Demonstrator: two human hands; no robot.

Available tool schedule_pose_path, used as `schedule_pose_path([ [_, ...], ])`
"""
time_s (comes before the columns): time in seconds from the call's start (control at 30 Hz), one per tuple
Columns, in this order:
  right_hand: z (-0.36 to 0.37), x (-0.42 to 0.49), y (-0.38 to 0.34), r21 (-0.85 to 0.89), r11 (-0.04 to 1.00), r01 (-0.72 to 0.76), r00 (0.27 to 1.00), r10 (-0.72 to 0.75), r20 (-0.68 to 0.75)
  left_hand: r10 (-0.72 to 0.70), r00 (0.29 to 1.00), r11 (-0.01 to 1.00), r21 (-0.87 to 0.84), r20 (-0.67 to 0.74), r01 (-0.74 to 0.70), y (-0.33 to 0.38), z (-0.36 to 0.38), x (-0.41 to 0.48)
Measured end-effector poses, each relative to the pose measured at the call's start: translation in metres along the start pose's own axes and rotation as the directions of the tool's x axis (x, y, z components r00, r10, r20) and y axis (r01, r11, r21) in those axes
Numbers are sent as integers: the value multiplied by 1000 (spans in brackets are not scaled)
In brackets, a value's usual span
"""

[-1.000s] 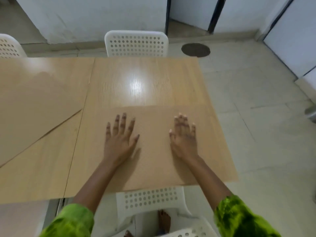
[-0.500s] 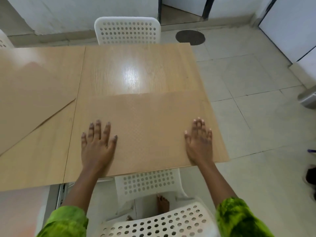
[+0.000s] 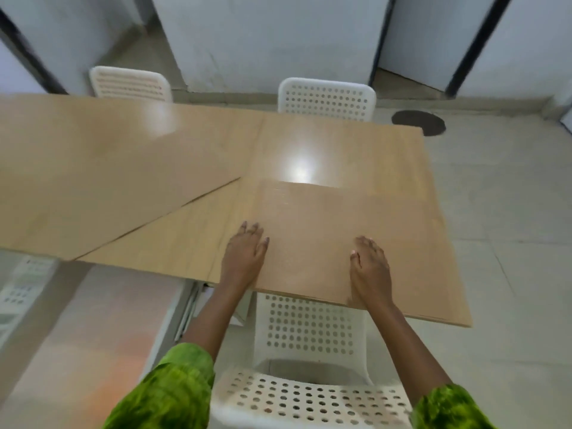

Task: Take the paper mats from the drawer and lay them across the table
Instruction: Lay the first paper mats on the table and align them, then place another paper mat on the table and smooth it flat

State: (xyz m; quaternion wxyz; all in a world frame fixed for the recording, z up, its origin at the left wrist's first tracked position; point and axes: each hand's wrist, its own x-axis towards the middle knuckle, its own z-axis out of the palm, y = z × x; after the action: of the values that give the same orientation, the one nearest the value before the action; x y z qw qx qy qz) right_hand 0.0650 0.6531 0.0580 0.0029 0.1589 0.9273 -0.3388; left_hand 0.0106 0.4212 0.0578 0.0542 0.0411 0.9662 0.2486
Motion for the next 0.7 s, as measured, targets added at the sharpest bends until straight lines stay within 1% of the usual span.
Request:
schedule_pose_path([
  [0.03, 5, -6, -15, 92, 996, -10, 1000, 9, 15, -23, 1000, 995, -99, -20, 21, -4, -7, -8],
  [0.1, 24, -24, -50, 236, 971, -34, 998, 19, 64, -66, 996, 977, -207, -61, 52, -21, -27, -29],
  [0.23, 71, -68, -115, 406, 913, -39, 991, -18, 136, -153, 979, 925, -369, -136, 94, -72, -71, -75],
  [0.3, 99, -98, -147, 472, 879, -67, 982, -25, 186, -179, 970, 904, -418, -166, 96, -107, -98, -106],
  [0.43, 153, -161, -203, 573, 811, -116, 973, -23, 230, -226, 951, 875, -473, -209, 104, -185, -146, -169],
  [0.5, 177, -191, -231, 595, 791, -144, 960, -34, 277, -257, 941, 857, -502, -219, 118, -224, -165, -199],
  [0.6, 206, -223, -269, 616, 768, -178, 942, -48, 332, -316, 928, 810, -565, -196, 156, -266, -189, -230],
  [0.7, 228, -242, -301, 616, 767, -180, 930, -72, 361, -335, 922, 779, -608, -196, 154, -294, -207, -246],
])
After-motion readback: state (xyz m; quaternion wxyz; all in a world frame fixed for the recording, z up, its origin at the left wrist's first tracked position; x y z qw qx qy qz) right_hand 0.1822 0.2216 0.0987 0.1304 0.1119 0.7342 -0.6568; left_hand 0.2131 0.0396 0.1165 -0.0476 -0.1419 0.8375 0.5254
